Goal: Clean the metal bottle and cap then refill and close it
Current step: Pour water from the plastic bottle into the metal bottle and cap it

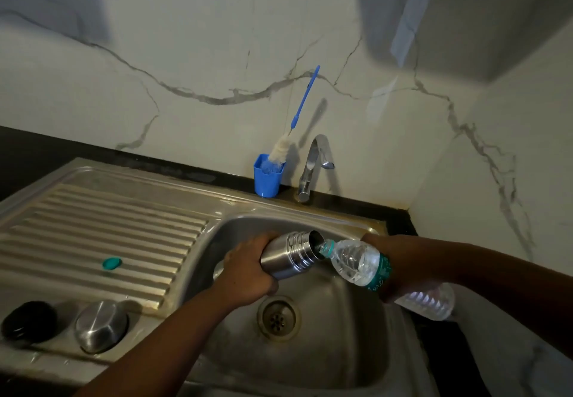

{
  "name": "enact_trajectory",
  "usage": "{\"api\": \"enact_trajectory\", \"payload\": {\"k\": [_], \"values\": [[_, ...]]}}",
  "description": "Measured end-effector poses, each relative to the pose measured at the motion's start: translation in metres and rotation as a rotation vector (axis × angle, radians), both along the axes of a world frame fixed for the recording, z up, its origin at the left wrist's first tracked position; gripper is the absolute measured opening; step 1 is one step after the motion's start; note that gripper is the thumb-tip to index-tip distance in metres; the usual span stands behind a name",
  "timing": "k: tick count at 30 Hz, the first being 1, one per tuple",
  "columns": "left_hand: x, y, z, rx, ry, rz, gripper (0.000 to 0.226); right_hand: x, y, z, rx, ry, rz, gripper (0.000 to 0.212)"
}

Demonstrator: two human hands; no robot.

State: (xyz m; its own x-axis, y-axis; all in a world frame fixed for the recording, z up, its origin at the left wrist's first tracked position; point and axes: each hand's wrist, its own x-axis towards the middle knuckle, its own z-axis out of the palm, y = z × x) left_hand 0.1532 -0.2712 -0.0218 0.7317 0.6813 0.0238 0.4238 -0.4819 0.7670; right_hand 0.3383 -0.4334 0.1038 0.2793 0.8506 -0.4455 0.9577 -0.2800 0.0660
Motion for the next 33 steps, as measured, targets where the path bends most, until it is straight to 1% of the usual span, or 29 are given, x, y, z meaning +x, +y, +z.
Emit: {"api": "enact_trajectory", "payload": {"k": [9,17,25,29,33], "values": [[-0.001,0.002,-0.004,-0.02,0.017,0.025,0.099,0.002,0.003,-0.012,-0.01,0.031,0.01,0.079],[-0.003,0.001,-0.007,-0.025,0.012,0.023,0.097,0.005,0.005,-0.013,-0.032,0.006,0.059,0.077],[-0.005,0.002,-0.01,-0.015,0.029,0.043,0.1,0.006,0.009,-0.013,-0.037,0.019,0.057,0.079],[-0.005,0.003,-0.013,-0.005,0.036,0.039,0.101,0.006,0.008,-0.016,-0.028,0.034,0.058,0.075],[-0.005,0.003,-0.013,0.012,0.042,0.031,0.099,0.007,0.007,-0.018,-0.036,0.019,0.044,0.079]]}}
